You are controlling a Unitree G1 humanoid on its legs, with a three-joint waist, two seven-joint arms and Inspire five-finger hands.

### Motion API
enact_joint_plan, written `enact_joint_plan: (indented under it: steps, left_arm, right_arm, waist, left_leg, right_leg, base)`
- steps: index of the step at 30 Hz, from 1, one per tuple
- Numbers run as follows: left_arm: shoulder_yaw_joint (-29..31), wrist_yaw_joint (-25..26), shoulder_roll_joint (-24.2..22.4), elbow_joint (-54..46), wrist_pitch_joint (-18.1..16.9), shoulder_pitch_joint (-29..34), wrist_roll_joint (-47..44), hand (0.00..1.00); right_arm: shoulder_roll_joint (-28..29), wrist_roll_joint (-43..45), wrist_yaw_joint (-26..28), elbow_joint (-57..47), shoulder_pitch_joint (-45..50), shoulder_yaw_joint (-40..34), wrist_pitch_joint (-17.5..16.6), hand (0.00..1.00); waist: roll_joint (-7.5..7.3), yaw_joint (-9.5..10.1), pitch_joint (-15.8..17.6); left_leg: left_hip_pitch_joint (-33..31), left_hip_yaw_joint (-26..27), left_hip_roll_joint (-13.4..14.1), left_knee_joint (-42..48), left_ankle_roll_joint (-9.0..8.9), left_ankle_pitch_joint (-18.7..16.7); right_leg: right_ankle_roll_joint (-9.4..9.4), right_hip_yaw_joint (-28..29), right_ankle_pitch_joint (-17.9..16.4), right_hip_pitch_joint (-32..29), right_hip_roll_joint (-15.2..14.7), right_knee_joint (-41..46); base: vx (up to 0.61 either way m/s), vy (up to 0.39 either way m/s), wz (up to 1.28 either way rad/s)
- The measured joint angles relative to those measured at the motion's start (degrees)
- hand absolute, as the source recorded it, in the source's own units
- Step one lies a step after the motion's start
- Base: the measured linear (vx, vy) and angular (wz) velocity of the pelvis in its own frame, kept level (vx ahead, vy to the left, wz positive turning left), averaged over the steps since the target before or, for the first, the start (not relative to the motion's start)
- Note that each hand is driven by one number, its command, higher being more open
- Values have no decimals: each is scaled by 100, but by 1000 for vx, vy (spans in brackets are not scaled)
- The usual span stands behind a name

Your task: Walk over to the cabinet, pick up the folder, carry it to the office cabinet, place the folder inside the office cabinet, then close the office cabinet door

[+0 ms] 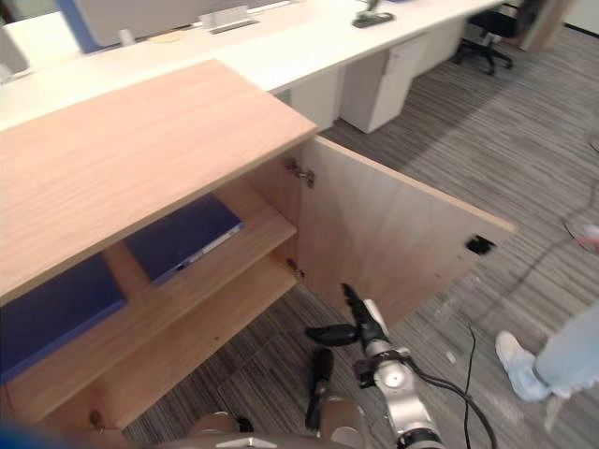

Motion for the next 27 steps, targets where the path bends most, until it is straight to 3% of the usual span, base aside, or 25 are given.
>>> enact_joint_plan:
  steps: [1, 2, 3, 4, 5, 6, 8, 12, 17, 20, 27]
  left_arm:
    - [-20, 28, -33, -2, 1, 53, -106, 100]
    - [-29, 86, -52, -2, 4, 125, -255, 100]
    - [-54, 132, -6, -5, 8, 153, -360, 100]
    - [-125, 166, 47, -9, 8, 174, -404, 100]
    - [-237, 193, 199, -64, 8, 235, -418, 100]
    - [-423, 194, 154, -96, 20, 216, -416, 100]
    - [-568, 175, 24, -109, 20, 332, -435, 100]
    - [-708, 98, 223, -147, 20, 399, -600, 100]
    - [-912, 23, 240, -221, 20, 553, -827, 100]
    - [-973, -83, 266, -220, 21, 579, -933, 100]
    - [-1048, -351, 277, -224, 17, 749, -1317, 100]
  right_arm:
    - [-2, 2, -57, 3, 74, -148, -1, 100]
    - [1, 5, -154, 4, 216, -378, -6, 100]
    - [0, 5, -228, 9, 344, -539, -6, 100]
    - [8, 4, -249, 12, 411, -606, -5, 100]
    - [44, 5, -289, 15, 500, -704, -3, 100]
    - [-24, 5, -341, 85, 502, -870, 8, 100]
    - [2, 7, -438, 118, 547, -1117, 32, 100]
    - [144, 215, -634, 116, 561, -1412, 48, 100]
    - [127, 226, -752, 99, 552, -1581, 50, 100]
    - [147, 225, -756, 96, 485, -1566, 50, 100]
    - [5, 510, -1111, 104, -376, -1833, 48, 100]
  waist:
    - [52, -6, -22]
    - [87, -29, -59]
    - [15, -42, -100]
    - [-55, -64, -143]
    - [-260, -110, -235]
    - [-85, -120, -203]
    - [152, -93, -334]
    - [156, -79, -408]
    - [212, -47, -553]
    - [231, 76, -657]
    - [294, 198, -844]
  left_leg:
    - [92, 83, 74, -175, -42, 107]
    - [217, 222, 155, -473, -123, 302]
    - [272, 283, 189, -658, -164, 412]
    - [267, 289, 176, -725, -211, 449]
    - [249, 227, 47, -802, -387, 480]
    - [254, -202, 65, -920, -456, 477]
    - [302, -579, 108, -1222, -472, 547]
    - [416, -597, 405, -1422, -515, 704]
    - [450, -634, 405, -1500, -553, 747]
    - [446, -667, 341, -1530, -577, 754]
    - [441, -856, 138, -1604, -571, 800]
  right_leg:
    - [-22, -118, -160, 19, -100, 373]
    - [130, -113, -460, 95, -311, 925]
    - [434, -24, -777, 254, -549, 1194]
    - [603, 58, -912, 377, -653, 1196]
    - [1044, 369, -1287, 631, -693, 684]
    - [963, 380, -1177, 725, -356, 352]
    - [744, 503, -909, 838, 171, -239]
    - [481, 672, -774, 868, 720, -567]
    - [439, 717, -745, 879, 776, -627]
    - [429, 724, -667, 918, 735, -711]
    - [526, 612, -433, 1137, 601, -1042]
  base:
    - [-122, -73, -83]
    - [-89, -150, -62]
    - [-78, -187, -53]
    - [-45, -263, -38]
    - [-25, -299, -40]
    - [-12, -293, -49]
    - [6, -168, -75]
    - [16, -142, -46]
    - [44, -10, -5]
    - [40, 59, 3]
    - [9, 71, 13]
